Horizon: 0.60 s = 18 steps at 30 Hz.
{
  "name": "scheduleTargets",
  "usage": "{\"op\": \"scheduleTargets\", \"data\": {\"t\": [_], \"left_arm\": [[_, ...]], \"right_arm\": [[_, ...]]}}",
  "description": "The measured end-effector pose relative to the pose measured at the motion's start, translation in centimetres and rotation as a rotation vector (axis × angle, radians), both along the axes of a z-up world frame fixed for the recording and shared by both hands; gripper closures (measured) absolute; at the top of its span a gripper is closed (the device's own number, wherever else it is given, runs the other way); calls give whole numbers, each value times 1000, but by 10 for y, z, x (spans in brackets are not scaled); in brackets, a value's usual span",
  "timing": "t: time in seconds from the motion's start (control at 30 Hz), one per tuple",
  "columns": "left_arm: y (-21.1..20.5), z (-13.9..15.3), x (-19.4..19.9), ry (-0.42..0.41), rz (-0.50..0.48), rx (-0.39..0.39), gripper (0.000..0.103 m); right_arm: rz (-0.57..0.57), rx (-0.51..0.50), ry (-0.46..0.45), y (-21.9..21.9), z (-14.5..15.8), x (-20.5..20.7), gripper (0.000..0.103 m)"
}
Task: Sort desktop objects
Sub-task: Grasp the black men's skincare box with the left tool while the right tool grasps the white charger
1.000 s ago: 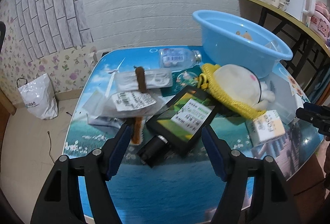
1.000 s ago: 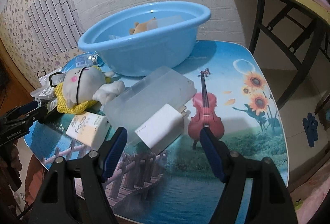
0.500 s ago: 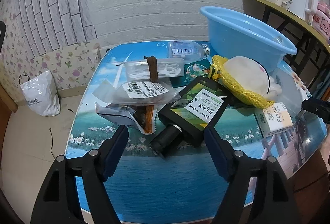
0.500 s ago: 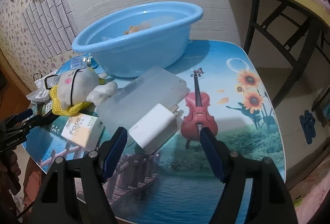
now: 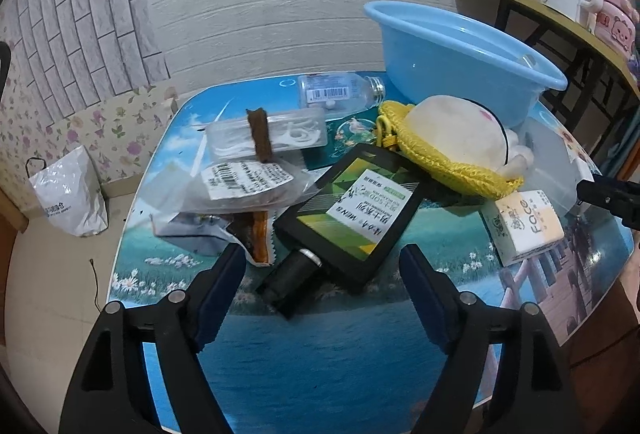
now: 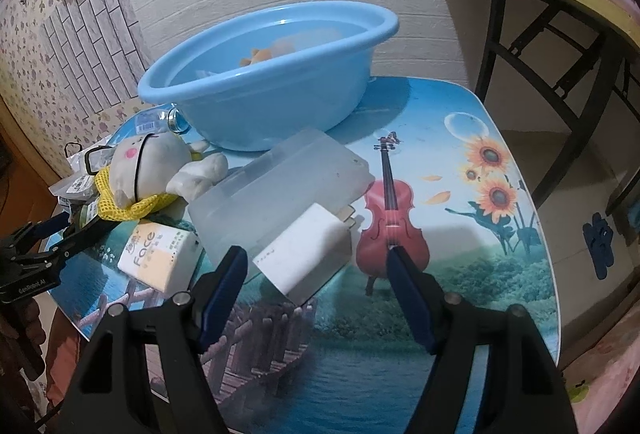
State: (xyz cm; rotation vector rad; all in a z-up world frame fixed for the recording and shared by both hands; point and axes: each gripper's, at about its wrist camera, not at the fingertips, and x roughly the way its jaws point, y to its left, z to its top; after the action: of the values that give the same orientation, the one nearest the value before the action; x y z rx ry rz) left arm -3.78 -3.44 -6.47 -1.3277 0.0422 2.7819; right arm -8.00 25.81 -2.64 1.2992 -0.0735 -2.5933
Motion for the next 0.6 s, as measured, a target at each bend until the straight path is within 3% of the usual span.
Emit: {"op": "scheduleTargets", "data": {"t": [0.27, 0.37, 0.6], "left_arm": [[8, -3, -11, -2, -17, -35, 16], [10, -5, -16, -6, -20, -40, 14], [16, -8, -26, 5, -34, -79, 7]], "right_arm": [[-7, -9, -11, 4, -2, -4, 37], [18, -15, -16, 1, -2, -4, 57], [41, 19, -9, -3, -4, -5, 60]]}}
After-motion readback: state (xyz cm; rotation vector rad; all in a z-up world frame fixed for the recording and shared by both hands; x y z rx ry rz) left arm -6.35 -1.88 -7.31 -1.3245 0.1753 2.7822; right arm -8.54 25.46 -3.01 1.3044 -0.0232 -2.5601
